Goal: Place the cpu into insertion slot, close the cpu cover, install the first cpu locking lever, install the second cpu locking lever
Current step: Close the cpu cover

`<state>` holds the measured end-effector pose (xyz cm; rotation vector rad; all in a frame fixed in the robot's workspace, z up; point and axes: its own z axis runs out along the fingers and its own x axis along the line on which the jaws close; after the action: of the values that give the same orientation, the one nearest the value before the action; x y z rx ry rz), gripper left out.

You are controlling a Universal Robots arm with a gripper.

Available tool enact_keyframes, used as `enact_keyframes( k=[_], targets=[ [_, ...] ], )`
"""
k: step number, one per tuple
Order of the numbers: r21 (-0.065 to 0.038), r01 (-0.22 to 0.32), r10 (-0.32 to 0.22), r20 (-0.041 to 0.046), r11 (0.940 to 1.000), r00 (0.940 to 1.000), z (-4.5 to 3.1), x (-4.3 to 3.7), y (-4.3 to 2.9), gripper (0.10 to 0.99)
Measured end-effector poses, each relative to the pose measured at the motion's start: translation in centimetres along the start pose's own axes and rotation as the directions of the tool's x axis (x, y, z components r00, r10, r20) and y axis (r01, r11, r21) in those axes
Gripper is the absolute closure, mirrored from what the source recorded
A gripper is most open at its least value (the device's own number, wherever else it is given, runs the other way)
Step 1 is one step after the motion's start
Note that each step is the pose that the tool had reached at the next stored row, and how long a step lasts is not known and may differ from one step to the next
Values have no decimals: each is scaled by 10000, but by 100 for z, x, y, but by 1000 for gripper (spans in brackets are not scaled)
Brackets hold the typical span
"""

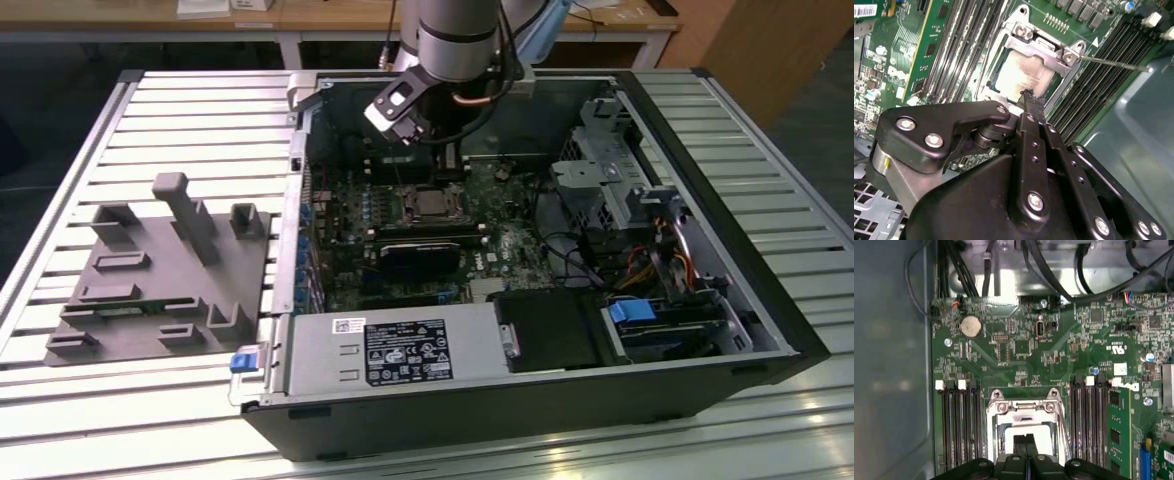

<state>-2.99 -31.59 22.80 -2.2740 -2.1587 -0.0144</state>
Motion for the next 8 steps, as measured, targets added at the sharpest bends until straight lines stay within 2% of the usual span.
enact_keyframes(
  k=[6,8],
  targets=[
    [0,4,-4,0,10000,10000,1,0,-2,984],
    [2,164,-164,0,9999,9999,1,0,-3,984]
  ],
)
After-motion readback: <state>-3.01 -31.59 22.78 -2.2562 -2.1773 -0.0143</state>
